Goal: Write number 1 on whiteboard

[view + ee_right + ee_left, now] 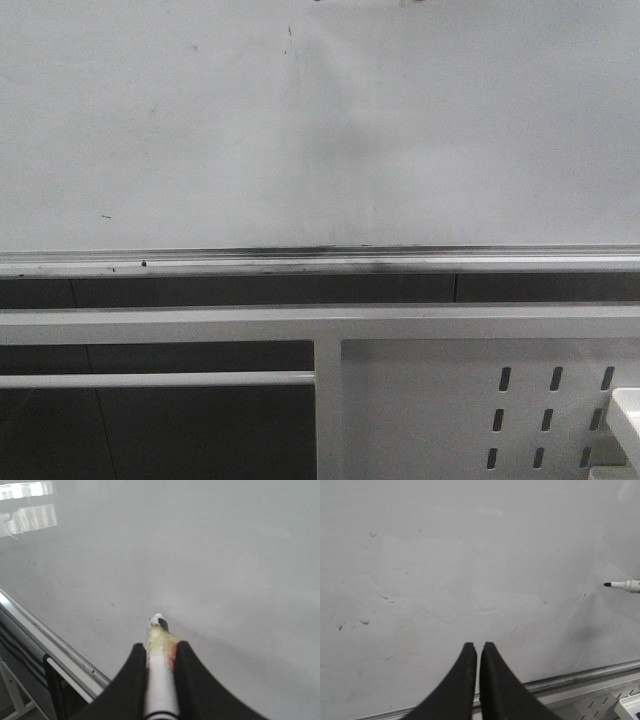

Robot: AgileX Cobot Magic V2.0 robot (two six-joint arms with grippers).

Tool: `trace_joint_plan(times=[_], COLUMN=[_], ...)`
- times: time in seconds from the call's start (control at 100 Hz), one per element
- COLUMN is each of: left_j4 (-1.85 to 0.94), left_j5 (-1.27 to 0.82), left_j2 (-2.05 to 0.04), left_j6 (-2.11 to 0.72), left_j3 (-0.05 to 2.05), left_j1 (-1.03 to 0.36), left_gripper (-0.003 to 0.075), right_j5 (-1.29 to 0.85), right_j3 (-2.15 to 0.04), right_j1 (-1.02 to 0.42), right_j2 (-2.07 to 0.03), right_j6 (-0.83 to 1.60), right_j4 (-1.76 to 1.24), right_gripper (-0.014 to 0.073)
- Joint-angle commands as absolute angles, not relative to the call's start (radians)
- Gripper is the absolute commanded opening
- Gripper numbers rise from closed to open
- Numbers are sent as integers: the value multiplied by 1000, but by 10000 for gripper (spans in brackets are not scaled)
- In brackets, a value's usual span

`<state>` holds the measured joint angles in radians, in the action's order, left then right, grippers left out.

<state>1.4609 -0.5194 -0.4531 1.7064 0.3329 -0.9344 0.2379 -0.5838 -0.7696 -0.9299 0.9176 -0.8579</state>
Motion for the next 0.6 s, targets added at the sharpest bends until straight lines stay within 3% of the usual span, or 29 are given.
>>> trace_joint_plan(times=[0.0,0.37,0.59], left_j4=[1520,1520,1522], left_j5=[-530,-530,-435], left_j2=[-457,-457,-457], left_j6=[1717,1717,1705], left_j3=[362,362,362], left_j1=[-934,-934,-934], left_gripper=[-20,-20,-20], right_j5=[316,267,161], right_j3=[-620,-618,-622], right_j1=[-766,-756,-785], right_j2=[-949,-1171,-1131], right_j6=[929,929,929], right_j4=[-837,-838,-826], right_gripper=[-77,-77,-77])
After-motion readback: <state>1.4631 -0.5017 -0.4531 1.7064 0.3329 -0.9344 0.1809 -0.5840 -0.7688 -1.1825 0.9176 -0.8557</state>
